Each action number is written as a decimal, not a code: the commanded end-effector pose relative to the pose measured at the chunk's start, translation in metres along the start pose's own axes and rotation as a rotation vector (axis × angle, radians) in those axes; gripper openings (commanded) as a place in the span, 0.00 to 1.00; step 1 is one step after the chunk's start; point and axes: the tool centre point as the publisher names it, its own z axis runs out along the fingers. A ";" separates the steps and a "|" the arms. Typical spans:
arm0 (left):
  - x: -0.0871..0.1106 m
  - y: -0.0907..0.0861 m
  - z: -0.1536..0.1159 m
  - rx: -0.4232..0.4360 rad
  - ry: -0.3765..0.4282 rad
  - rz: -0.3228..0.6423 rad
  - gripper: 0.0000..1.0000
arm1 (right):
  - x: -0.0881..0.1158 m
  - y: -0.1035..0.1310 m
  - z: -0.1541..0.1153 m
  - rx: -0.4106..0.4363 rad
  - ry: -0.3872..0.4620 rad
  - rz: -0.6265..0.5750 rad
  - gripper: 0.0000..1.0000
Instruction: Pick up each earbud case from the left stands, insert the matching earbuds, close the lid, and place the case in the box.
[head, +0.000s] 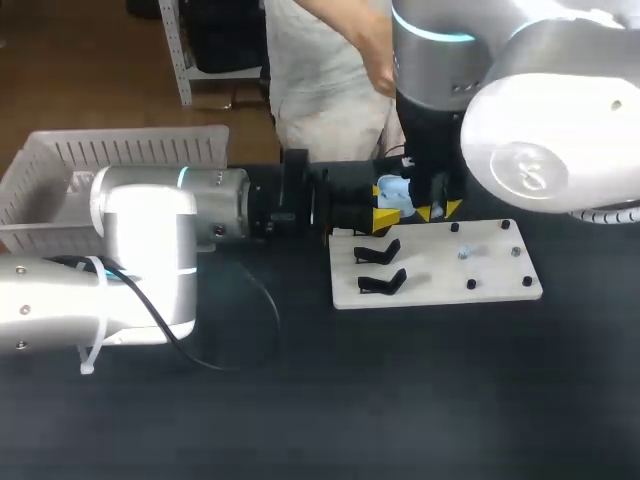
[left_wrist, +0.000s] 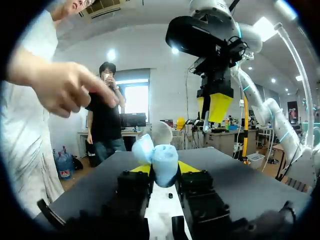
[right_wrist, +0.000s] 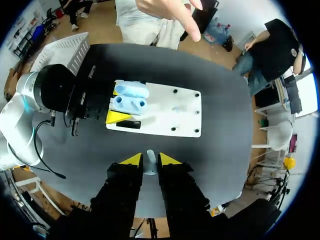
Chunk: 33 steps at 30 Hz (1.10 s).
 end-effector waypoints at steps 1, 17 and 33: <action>0.001 0.000 0.000 -0.003 -0.003 0.003 0.00 | -0.015 -0.002 0.004 0.012 0.044 0.116 0.00; 0.001 0.000 0.000 -0.003 -0.003 0.003 0.00 | -0.040 0.013 0.001 0.012 0.165 0.484 0.00; 0.001 0.000 0.000 -0.003 -0.003 0.003 0.00 | -0.042 0.015 0.002 0.028 0.167 0.512 0.00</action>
